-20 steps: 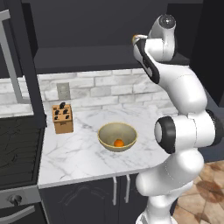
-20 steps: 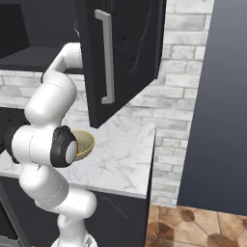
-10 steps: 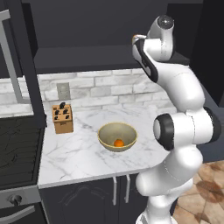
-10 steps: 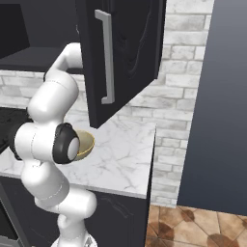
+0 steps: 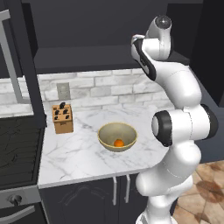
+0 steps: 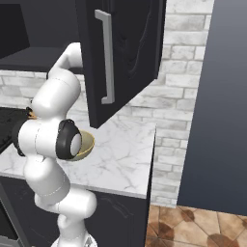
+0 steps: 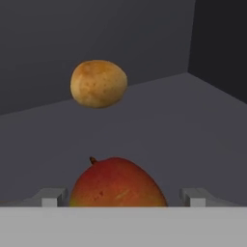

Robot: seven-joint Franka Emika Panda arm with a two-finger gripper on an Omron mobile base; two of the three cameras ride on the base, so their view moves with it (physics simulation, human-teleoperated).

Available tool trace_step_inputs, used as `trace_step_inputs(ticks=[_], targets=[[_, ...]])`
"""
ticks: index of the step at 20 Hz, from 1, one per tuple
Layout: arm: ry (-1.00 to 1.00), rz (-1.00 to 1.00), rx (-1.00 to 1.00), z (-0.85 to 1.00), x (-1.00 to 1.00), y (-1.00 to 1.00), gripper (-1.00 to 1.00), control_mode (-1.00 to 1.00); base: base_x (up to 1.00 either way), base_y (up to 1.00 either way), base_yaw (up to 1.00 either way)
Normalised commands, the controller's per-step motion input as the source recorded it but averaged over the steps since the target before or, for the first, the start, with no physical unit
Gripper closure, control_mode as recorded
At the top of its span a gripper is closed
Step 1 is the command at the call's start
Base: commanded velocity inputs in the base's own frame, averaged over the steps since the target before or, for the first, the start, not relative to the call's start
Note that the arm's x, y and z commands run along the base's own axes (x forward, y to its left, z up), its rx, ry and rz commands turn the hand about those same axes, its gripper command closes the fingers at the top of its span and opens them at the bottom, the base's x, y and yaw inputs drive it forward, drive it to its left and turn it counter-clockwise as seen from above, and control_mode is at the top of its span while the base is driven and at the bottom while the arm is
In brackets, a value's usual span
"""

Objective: Open the cabinet. Pick the tangerine and mango from the cabinet and place them into the bowl. Then close the cabinet.

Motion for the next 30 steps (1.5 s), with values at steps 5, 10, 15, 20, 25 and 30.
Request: trace_step_inputs(ticks=[5,10,15,20,25,30], targets=[[0.0,0.0,0.0,-0.05,0.0,0.0,1.0,-1.0,0.0,0.0,0.0],[0.0,0.0,0.0,0.0,0.0,0.0,1.0,-1.0,0.0,0.0,0.0],[-0.04,0.0,0.0,0.0,-0.29,0.0,1.0,-1.0,0.0,0.0,0.0],[-0.08,0.0,0.0,0.02,-0.97,0.0,1.0,-1.0,0.0,0.0,0.0],[-0.02,0.02,0.0,0.06,-1.0,0.09,1.0,-1.0,0.0,0.0,0.0],[0.0,0.05,0.0,0.06,-1.0,0.29,1.0,-1.0,0.0,0.0,0.0]])
